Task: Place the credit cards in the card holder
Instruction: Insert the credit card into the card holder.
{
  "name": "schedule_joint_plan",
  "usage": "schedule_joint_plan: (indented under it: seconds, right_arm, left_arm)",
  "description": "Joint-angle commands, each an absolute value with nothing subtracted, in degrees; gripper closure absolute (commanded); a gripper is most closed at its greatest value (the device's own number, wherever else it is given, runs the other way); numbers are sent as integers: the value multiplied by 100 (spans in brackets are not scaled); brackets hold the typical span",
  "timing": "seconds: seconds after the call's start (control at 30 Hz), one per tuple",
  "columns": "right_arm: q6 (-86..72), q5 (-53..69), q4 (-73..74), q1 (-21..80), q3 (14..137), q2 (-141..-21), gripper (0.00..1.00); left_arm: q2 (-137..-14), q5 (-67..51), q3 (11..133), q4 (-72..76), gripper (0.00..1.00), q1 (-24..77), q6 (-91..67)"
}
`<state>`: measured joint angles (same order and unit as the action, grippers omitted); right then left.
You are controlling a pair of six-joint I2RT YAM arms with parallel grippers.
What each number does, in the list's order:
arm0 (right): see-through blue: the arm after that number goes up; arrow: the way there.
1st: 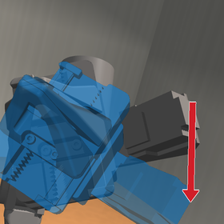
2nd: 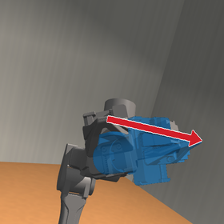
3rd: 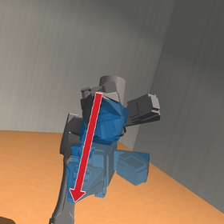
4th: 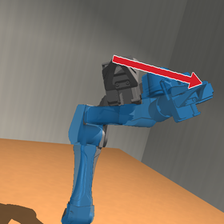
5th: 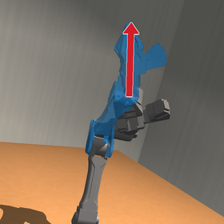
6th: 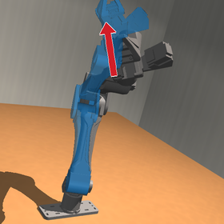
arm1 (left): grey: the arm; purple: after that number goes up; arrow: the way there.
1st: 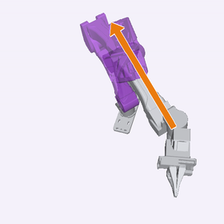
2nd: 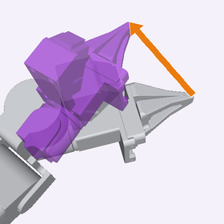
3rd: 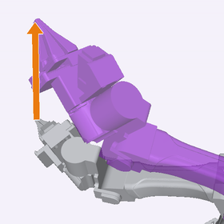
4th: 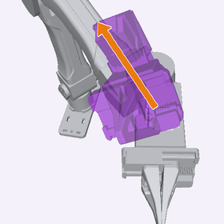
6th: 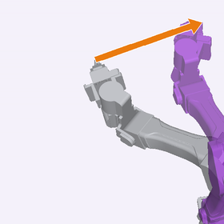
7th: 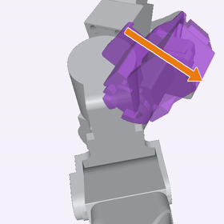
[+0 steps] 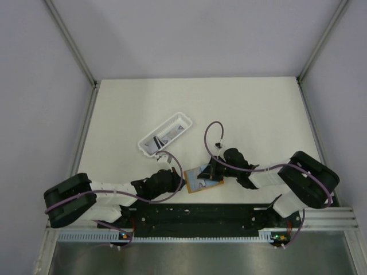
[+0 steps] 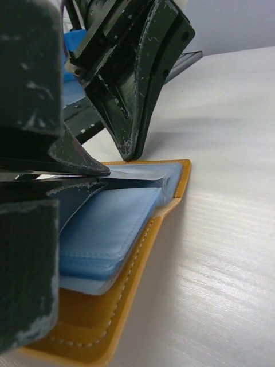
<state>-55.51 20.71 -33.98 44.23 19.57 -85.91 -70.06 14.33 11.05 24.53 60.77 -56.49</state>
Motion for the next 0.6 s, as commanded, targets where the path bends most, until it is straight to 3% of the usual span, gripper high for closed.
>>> schedule_joint_plan:
  seconds: [0.0, 0.1, 0.33, 0.47, 0.57]
  right_arm:
    - [-5458, 2083, -3243, 4667, 2109, -8771, 100]
    - [-5458, 2057, -3156, 4746, 2188, -8798, 97]
    - [-5090, 1671, -2067, 4772, 2443, -8254, 67]
    - [-4896, 1442, -1504, 4834, 2619, -8007, 57]
    - [-4834, 1345, -1336, 4895, 2733, -8024, 56]
  left_arm:
    - [-7146, 1213, 1125, 2399, 100, 6073, -5616]
    - [-7119, 1204, 1116, 2399, 100, 6082, -5625]
    - [-7066, 1204, 1107, 2382, 100, 6082, -5625]
    - [-7058, 1204, 1107, 2373, 100, 6073, -5616]
    - [-7058, 1204, 1116, 2373, 100, 6073, -5608]
